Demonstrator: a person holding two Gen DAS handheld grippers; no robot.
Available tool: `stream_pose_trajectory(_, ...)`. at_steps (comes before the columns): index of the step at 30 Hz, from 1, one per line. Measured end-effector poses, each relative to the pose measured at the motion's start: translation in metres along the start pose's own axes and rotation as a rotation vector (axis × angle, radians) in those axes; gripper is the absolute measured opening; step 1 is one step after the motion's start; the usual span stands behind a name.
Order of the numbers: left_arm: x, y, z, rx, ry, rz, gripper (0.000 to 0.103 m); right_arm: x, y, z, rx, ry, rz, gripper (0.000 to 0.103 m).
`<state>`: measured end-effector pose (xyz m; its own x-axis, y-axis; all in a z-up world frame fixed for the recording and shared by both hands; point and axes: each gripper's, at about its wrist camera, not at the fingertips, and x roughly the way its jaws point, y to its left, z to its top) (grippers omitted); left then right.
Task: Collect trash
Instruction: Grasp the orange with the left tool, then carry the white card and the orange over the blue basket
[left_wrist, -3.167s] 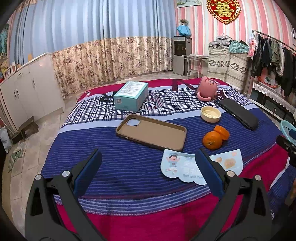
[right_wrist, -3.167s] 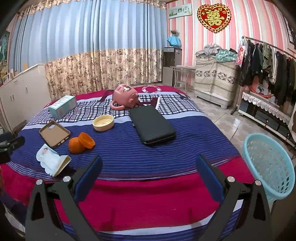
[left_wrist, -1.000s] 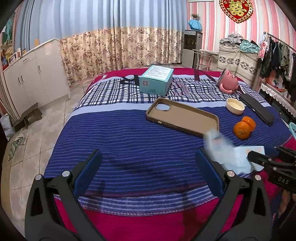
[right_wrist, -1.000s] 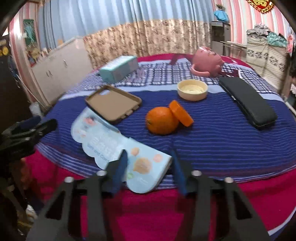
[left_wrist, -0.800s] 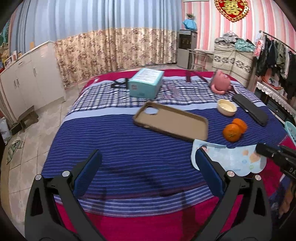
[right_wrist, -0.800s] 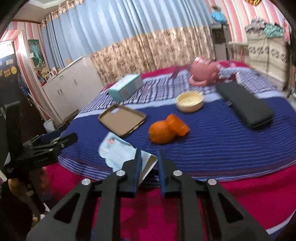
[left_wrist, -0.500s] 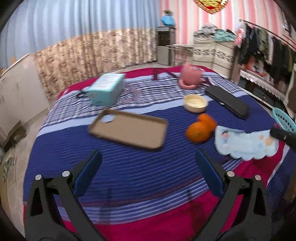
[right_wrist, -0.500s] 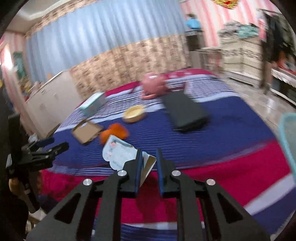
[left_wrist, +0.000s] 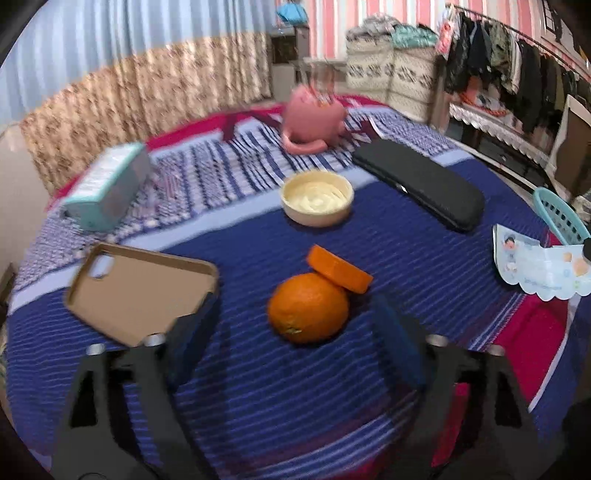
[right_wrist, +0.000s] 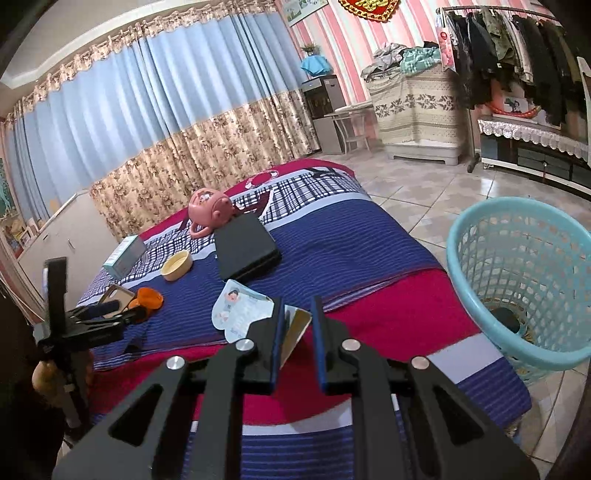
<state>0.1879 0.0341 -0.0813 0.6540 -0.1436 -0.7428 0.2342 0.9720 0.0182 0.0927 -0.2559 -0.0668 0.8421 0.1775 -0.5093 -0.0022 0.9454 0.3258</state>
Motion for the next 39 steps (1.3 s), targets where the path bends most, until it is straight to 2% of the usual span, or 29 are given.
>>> stream_pose_trajectory(2, 0.008, 0.0, -0.001, 0.0, 0.033, -0.012, 0.057, -0.001, -0.001, 0.0, -0.005, -0.002, 0.0, 0.015)
stream_pose_trajectory(5, 0.002, 0.003, -0.003, -0.014, 0.006, -0.034, 0.04, -0.002, -0.003, 0.001, -0.006, -0.005, 0.008, 0.014)
stream_pose_trajectory(9, -0.012, 0.01, -0.008, -0.038, -0.033, 0.007, 0.034, -0.006, -0.001, -0.001, -0.009, -0.015, 0.016, 0.014)
stream_pose_trajectory(13, -0.034, 0.017, -0.01, -0.034, -0.084, 0.049, 0.033, -0.01, 0.0, 0.001, -0.015, -0.037, 0.024, 0.013)
stream_pose_trajectory(16, -0.049, 0.021, -0.001, -0.052, -0.125, 0.078, 0.033, -0.013, -0.002, 0.006, -0.014, -0.065, 0.02, 0.012)
stream_pose_trajectory(20, -0.065, 0.017, 0.02, -0.099, -0.179, 0.066, 0.033, -0.022, -0.009, 0.017, -0.018, -0.102, -0.008, 0.011)
stream_pose_trajectory(25, -0.072, -0.016, 0.042, -0.066, -0.229, 0.031, 0.033, -0.044, -0.028, 0.033, -0.024, -0.17, -0.086, 0.01)
stream_pose_trajectory(30, -0.072, -0.055, 0.057, -0.014, -0.245, -0.029, 0.033, -0.07, -0.052, 0.052, -0.025, -0.234, -0.19, 0.01)
stream_pose_trajectory(36, -0.067, -0.102, 0.069, 0.035, -0.254, -0.091, 0.033, -0.095, -0.093, 0.077, -0.035, -0.291, -0.379, 0.01)
stream_pose_trajectory(39, -0.058, -0.121, 0.071, 0.049, -0.242, -0.1, 0.033, -0.098, -0.114, 0.084, -0.016, -0.295, -0.435, 0.01)
